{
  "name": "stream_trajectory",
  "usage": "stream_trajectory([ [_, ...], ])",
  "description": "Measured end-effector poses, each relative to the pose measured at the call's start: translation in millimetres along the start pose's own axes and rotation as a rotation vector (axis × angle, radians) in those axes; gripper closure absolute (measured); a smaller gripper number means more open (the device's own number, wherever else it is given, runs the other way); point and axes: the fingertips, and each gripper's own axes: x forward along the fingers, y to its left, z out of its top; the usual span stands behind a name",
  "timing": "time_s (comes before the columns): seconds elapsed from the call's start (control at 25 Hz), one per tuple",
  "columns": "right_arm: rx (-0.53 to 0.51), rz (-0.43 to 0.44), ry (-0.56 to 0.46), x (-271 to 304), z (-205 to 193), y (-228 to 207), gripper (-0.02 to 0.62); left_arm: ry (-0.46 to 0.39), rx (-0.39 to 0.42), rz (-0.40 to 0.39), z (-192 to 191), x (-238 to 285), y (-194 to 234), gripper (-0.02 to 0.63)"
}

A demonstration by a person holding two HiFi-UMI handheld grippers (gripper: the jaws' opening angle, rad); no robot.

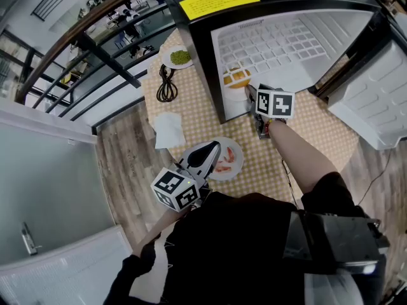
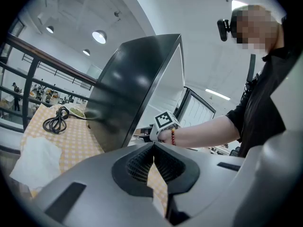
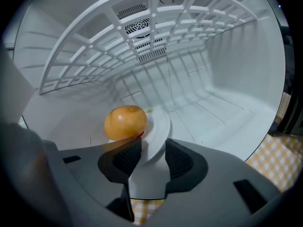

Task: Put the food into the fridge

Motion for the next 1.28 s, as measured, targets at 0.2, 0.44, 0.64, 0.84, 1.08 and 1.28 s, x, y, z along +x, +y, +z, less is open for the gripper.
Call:
stream_trajectory([
  [0.2,-0.026,-0.011,-0.006,-0.6,0.3,1.4,0.439,0.003,0.002,0.009,1.1,-3.5,3.4,0.592],
  [0.44,-0.128,-0.051,0.003,-0.9,1.8,0.4,0.417,0.004,-0.002,0.008,0.4,-3.2,3.1,0.592],
  [0.64,-0.148,-0.059,0.008,1.2,0.9,0.0,0.414,0.0,-0.006,0.011,-1.1,-3.2,5.6,0.592],
  [0.84,-0.194,-0.083,0.01,2.4,1.8,0.3,0.407,0.002,-0.009,0.015,-2.1,-2.3,8.6,0.592],
  [1.08,-0.412,-0.115,-0.003,5.9,2.6,7.5,0.393,-0.003,-0.016,0.018,-2.9,-2.1,10.1,0.592],
  [1.28,-0.395,-0.108,-0.009,6.3,2.7,6.7,0.393,-0.002,-0.022,0.019,-4.5,-0.5,10.9,0.592],
])
